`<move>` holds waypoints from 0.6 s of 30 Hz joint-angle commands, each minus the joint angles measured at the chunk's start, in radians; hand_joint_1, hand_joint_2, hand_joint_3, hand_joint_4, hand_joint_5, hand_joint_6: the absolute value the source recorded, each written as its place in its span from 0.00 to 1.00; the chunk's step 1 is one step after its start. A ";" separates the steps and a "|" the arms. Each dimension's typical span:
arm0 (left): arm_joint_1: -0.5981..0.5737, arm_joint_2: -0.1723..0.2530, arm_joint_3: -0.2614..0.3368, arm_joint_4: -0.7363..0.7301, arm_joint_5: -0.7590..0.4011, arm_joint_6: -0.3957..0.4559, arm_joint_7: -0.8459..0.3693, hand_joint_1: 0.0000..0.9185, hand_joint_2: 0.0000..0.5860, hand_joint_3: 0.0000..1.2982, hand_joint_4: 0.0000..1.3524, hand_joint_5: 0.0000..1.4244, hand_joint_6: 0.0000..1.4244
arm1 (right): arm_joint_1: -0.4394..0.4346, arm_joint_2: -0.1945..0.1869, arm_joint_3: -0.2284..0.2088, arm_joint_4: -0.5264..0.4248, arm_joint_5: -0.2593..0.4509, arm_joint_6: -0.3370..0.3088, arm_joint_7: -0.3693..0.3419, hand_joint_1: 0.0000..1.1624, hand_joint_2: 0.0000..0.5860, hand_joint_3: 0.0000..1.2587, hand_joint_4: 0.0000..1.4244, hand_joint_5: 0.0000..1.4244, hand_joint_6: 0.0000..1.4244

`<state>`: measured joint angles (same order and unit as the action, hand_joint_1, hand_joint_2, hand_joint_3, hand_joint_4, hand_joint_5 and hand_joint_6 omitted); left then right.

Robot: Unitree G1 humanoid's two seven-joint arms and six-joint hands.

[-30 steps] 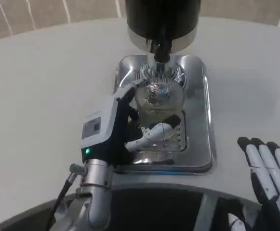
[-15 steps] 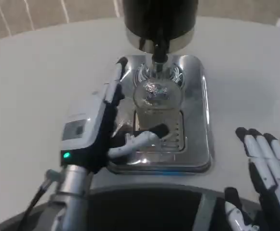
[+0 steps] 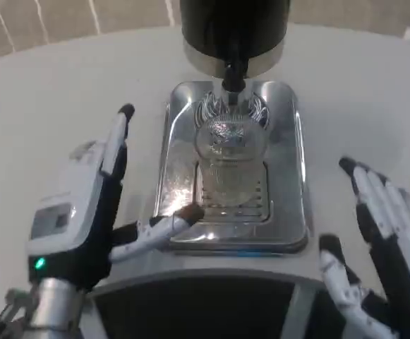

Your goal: Grasp the cup under the faucet to collect the drink, then remove the cup.

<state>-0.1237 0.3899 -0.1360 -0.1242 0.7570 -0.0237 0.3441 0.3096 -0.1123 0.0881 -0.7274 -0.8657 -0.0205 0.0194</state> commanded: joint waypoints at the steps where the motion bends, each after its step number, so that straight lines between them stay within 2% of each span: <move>1: 0.119 -0.009 0.031 -0.101 0.016 0.074 -0.059 0.00 0.16 0.00 0.00 0.09 0.06 | -0.088 0.042 0.028 -0.052 0.033 0.057 0.056 0.06 1.00 0.00 0.00 0.00 0.00; 6: 0.211 -0.002 0.028 -0.187 0.067 0.081 -0.074 0.00 0.18 0.00 0.00 0.00 0.00 | -0.184 0.081 0.048 -0.053 0.084 0.124 0.108 0.05 1.00 0.00 0.00 0.00 0.00; 11: 0.276 -0.005 -0.002 -0.230 0.130 0.079 -0.095 0.00 0.18 0.00 0.00 0.00 0.00 | -0.285 0.103 0.043 -0.048 0.193 0.213 0.177 0.04 1.00 0.00 0.00 0.00 0.00; 14: 0.290 -0.007 -0.014 -0.246 0.157 0.070 -0.095 0.00 0.17 0.00 0.00 0.00 0.00 | -0.343 0.113 0.030 -0.035 0.273 0.253 0.195 0.15 1.00 0.00 0.00 0.00 0.00; 18: 0.303 -0.015 -0.017 -0.252 0.176 0.059 -0.089 0.00 0.17 0.00 0.00 0.00 0.00 | -0.412 0.106 0.014 -0.010 0.363 0.282 0.200 0.37 1.00 0.00 0.00 0.00 0.00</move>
<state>0.1549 0.3788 -0.1436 -0.3696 0.9179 0.0462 0.2552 -0.0666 -0.0049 0.1145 -0.7507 -0.5471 0.2497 0.2147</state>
